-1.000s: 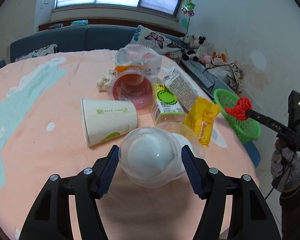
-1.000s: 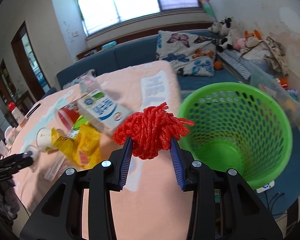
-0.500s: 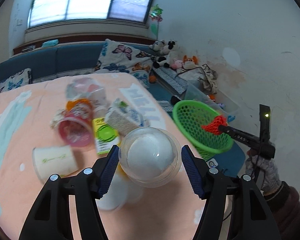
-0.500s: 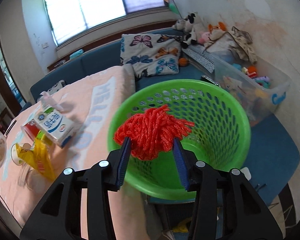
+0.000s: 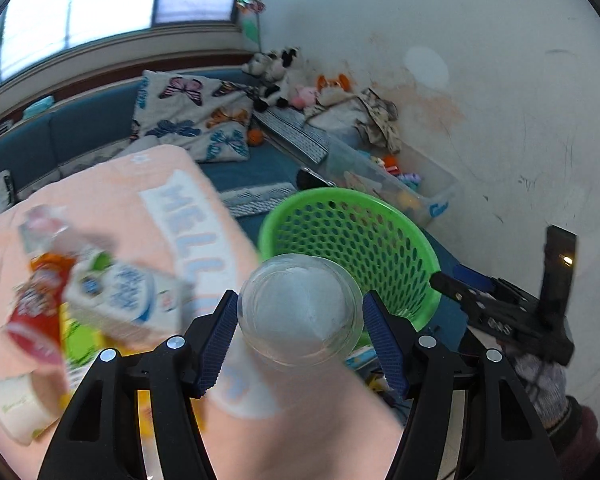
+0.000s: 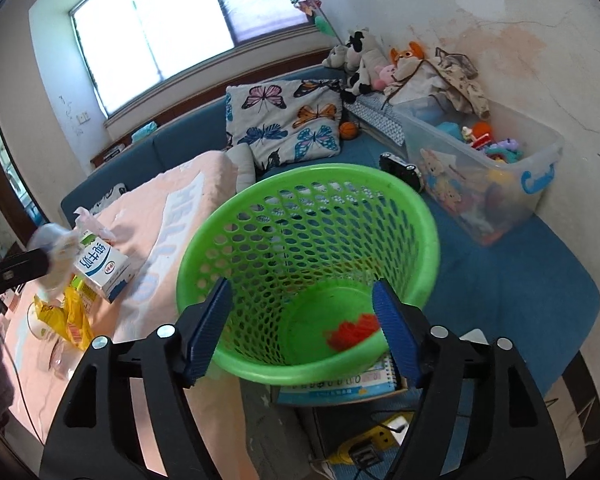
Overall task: Collect trash
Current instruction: 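Carry the yarn ball into the green basket with the right gripper while the left grasps a clear dome lid, then lower the clear dome lid into the green basket and open the left gripper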
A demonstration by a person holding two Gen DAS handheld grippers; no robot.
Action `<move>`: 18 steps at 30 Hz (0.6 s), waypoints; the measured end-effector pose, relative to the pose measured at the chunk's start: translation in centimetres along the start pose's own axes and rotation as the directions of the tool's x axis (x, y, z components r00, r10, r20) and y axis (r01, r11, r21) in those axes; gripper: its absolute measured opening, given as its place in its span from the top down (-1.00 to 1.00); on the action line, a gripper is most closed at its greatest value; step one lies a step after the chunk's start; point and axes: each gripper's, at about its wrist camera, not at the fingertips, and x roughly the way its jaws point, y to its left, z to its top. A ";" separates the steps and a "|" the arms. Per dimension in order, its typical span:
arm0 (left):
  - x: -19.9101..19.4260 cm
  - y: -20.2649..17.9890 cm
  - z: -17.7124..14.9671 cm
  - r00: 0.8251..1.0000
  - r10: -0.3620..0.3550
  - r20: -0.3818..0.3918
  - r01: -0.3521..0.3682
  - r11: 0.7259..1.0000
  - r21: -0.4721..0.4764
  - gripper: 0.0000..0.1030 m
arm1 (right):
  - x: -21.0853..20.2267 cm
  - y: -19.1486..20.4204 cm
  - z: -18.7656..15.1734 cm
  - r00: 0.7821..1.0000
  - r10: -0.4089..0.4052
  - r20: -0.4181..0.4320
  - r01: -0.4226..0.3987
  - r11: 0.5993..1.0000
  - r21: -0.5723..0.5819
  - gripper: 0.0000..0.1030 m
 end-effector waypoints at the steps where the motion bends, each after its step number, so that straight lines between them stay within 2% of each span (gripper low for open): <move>1: 0.8 -0.6 0.3 1.000 -0.009 -0.009 0.009 1.000 0.004 -0.21 | -0.4 -0.4 -0.1 1.000 0.006 0.005 -0.006 1.000 0.009 -0.42; 5: 4.2 -2.9 1.8 0.997 -0.057 -0.061 0.057 0.998 0.007 -0.21 | -1.9 -1.3 -0.4 0.999 0.029 0.023 -0.030 0.999 0.029 -0.46; 10: 7.5 -5.1 2.8 0.992 -0.074 -0.103 0.076 0.997 0.020 -0.21 | -3.6 -1.8 -0.9 0.998 0.039 0.055 -0.041 0.999 0.031 -0.56; 18: 9.9 -5.5 3.4 0.986 -0.106 -0.129 0.106 0.994 -0.003 -0.26 | -4.7 -1.4 -1.4 0.997 0.039 0.065 -0.040 0.999 0.015 -0.58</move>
